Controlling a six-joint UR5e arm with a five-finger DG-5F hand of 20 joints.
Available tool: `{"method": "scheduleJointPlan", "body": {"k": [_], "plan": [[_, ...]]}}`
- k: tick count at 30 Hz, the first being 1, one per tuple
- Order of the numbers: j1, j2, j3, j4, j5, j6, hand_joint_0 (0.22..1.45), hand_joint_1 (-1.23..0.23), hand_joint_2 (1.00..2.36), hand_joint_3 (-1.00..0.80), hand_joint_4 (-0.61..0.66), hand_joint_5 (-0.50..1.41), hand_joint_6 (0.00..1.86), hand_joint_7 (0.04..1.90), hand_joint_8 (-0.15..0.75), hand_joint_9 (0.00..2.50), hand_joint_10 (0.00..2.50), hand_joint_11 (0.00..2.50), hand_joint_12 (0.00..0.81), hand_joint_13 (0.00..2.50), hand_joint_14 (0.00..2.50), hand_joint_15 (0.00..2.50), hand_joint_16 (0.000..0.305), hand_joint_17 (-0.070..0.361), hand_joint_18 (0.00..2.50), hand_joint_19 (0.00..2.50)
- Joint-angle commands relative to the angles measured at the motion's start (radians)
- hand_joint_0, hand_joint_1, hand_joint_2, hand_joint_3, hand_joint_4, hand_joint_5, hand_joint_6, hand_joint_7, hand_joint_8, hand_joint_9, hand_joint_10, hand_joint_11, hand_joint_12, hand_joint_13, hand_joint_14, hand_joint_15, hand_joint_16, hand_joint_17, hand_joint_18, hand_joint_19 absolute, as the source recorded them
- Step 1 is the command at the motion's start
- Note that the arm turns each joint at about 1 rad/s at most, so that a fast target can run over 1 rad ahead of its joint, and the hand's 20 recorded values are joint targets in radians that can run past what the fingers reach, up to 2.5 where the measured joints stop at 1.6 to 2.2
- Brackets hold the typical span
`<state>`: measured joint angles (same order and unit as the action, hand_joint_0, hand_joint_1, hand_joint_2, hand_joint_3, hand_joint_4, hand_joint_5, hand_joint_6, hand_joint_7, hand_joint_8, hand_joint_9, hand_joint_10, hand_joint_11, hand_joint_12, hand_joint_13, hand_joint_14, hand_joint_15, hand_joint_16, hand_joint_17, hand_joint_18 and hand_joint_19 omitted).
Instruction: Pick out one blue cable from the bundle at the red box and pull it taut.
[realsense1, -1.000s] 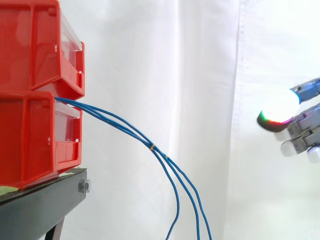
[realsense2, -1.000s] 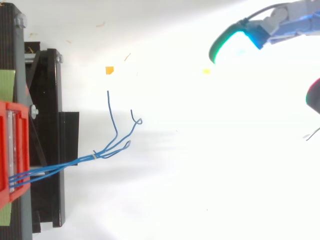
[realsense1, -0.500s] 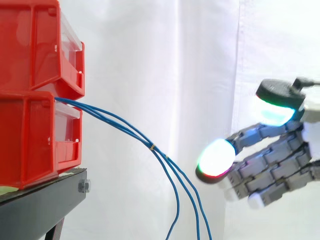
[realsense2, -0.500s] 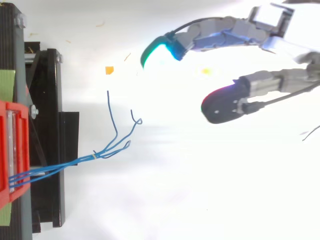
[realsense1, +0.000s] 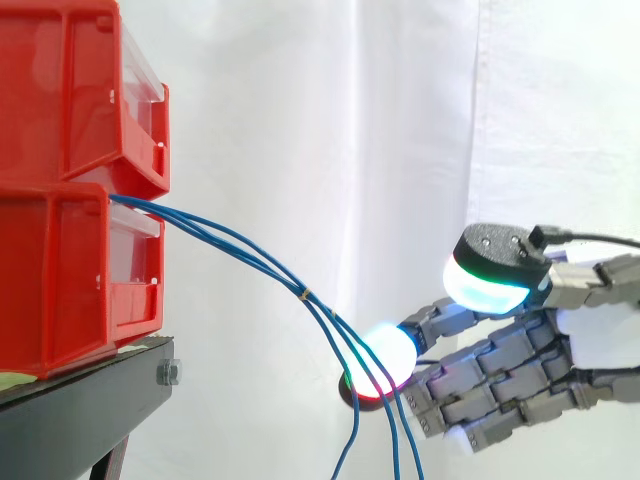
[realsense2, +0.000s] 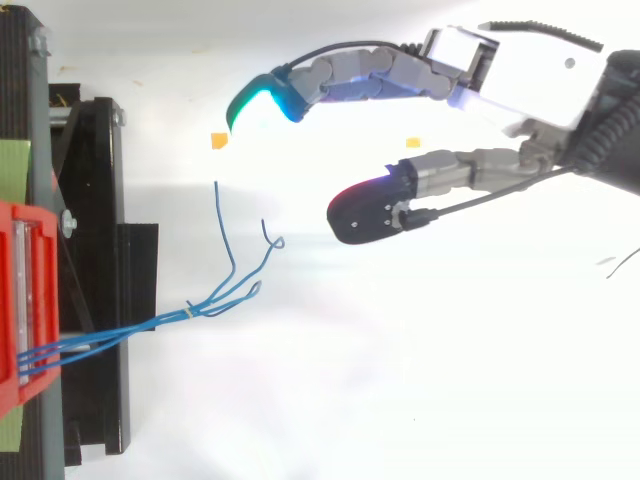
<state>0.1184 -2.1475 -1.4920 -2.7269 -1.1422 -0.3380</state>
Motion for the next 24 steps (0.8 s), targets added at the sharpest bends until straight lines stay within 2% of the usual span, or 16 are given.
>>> {"method": "scheduleJointPlan", "body": {"k": [1,4,13,22,24], "plan": [[-0.003,-0.043,0.019,0.022,0.001,0.007,0.47,-0.59,1.00,-0.50,0.15,-0.22,0.50,0.62,0.222,0.47,0.00,0.06,0.287,0.35,0.00,0.00,0.040,0.090,0.19,0.30],[-0.002,-0.055,0.048,0.036,-0.004,0.011,0.47,-0.60,1.00,-0.50,0.15,-0.22,0.50,0.62,0.223,0.47,0.00,0.07,0.287,0.35,0.00,0.00,0.040,0.090,0.20,0.29],[0.000,-0.055,0.050,0.096,-0.013,0.002,0.36,-0.64,1.00,-0.50,0.20,-0.21,0.50,0.66,0.270,0.48,0.00,0.09,0.342,0.39,0.00,0.00,0.052,0.116,0.26,0.28],[0.001,-0.057,0.050,0.142,-0.037,0.002,0.37,-0.72,1.00,-0.50,0.20,-0.20,0.50,0.68,0.270,0.51,0.00,0.12,0.338,0.42,0.00,0.00,0.051,0.116,0.29,0.31],[0.003,-0.069,0.050,0.156,-0.051,0.005,0.38,-0.72,1.00,-0.50,0.20,-0.20,0.50,0.68,0.264,0.52,0.01,0.14,0.334,0.43,0.00,0.01,0.050,0.113,0.29,0.32]]}}
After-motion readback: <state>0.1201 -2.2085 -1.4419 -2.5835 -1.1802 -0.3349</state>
